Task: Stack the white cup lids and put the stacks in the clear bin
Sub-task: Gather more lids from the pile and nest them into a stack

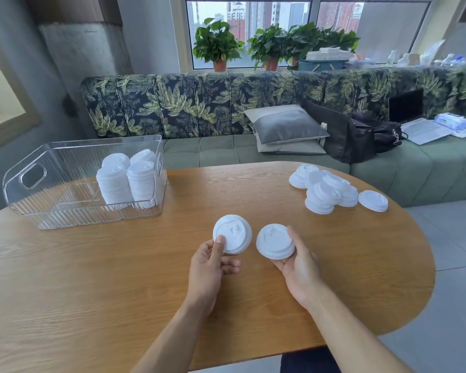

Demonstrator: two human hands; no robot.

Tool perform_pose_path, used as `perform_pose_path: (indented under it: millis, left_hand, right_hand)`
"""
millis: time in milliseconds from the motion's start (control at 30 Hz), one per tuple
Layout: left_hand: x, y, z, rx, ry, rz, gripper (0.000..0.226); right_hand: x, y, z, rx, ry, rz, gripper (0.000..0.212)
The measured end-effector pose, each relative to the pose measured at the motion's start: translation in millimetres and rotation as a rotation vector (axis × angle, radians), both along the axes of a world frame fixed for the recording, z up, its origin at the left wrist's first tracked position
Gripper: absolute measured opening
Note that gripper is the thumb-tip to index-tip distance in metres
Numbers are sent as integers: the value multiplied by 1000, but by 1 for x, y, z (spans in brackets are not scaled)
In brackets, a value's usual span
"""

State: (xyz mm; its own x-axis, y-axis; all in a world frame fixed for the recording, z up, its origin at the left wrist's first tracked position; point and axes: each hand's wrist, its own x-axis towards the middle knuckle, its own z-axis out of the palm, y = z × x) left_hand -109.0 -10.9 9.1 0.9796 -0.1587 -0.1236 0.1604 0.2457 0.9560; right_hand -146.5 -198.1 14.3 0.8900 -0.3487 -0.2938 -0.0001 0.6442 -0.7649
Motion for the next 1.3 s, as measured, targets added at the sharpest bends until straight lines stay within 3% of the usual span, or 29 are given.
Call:
perform_pose_path:
  millis: [333,500,700,1067,1300]
  left_hand:
    - [3,-1,-4,-8,-6,5,42]
    - [3,1,-5,11,-18,-34,45]
    - [-3,-2,-2,62,-60,-98,42]
    - [-6,-3,-1,136,-107,-119,37]
    - [-5,-2,-4,126,-114,-115,33]
  right_hand:
    - [0,-1,-4,-2,-16,17,25]
    - [0,0,1,-51,-12,40,41]
    - [0,-1,3,-31,26,40,42]
    - [-2,22,-4,338,-70,128,37]
    - [-3,27,-5,350,-72,174,45]
